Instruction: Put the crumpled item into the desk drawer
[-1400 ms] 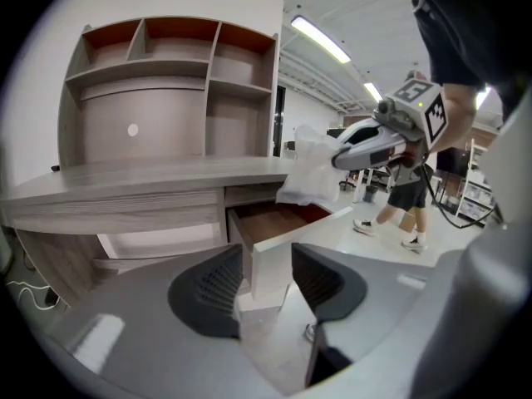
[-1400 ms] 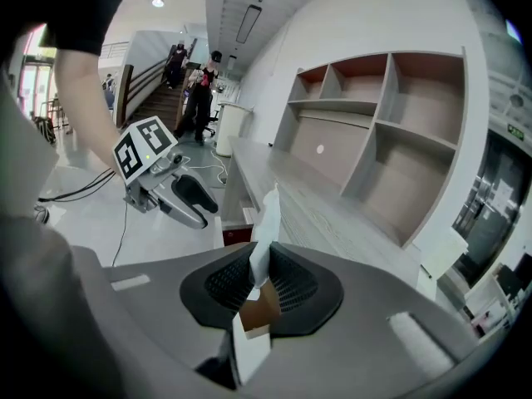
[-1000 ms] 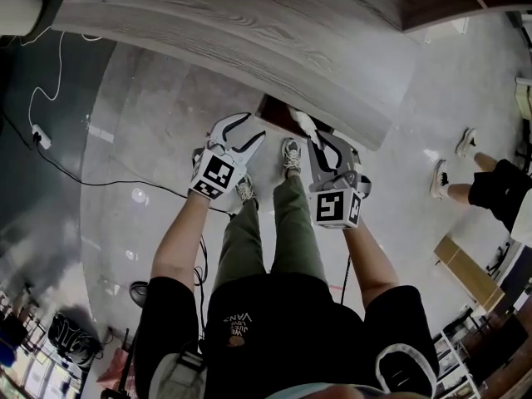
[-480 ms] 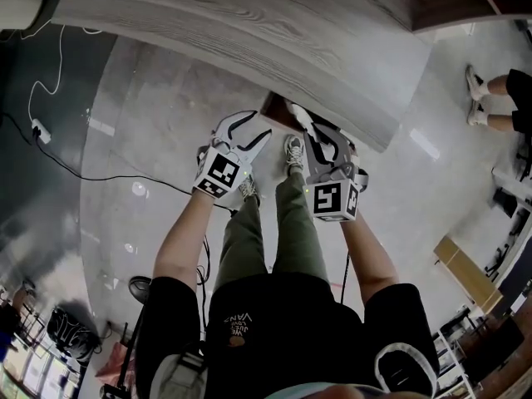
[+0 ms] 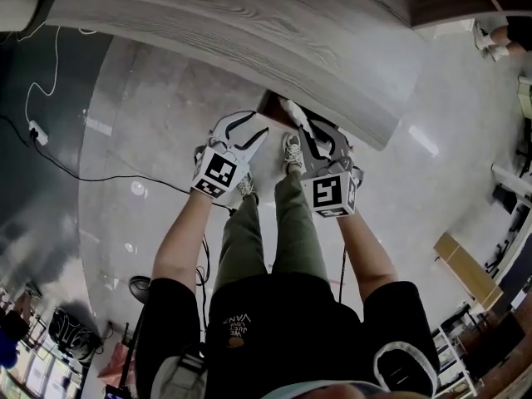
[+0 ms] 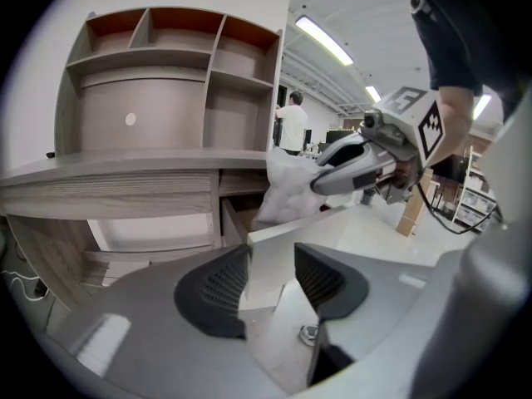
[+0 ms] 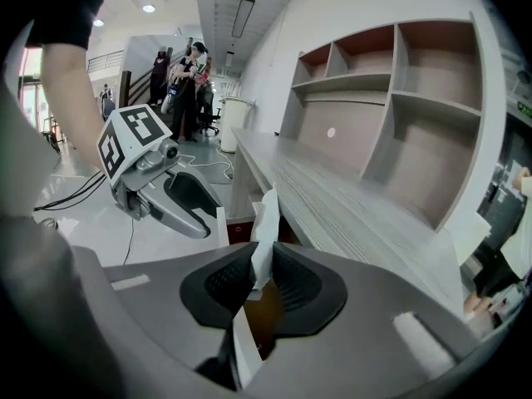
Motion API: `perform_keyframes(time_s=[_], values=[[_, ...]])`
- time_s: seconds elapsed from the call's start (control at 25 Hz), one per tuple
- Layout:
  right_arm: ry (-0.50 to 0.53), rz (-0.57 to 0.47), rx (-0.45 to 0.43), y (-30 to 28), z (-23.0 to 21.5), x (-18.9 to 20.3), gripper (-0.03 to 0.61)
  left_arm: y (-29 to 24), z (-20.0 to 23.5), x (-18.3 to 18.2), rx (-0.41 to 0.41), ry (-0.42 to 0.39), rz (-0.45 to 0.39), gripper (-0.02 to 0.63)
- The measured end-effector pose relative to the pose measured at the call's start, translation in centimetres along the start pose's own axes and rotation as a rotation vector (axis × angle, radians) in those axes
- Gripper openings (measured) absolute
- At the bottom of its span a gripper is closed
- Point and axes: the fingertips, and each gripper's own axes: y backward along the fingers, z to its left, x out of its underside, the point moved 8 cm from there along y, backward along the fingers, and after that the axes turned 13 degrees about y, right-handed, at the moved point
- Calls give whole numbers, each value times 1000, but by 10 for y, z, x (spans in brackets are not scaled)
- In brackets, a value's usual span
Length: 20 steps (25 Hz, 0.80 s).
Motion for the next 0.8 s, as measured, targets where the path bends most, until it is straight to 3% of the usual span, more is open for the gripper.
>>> perform_keyframes(time_s=[0.44,0.8], values=[[-143,-11,6,2,-11,7,57,-5,3,-1,1,7,1,221],[-164,-24,55,15,-13,10,72,-7,2,-1,-3,20,0,221]])
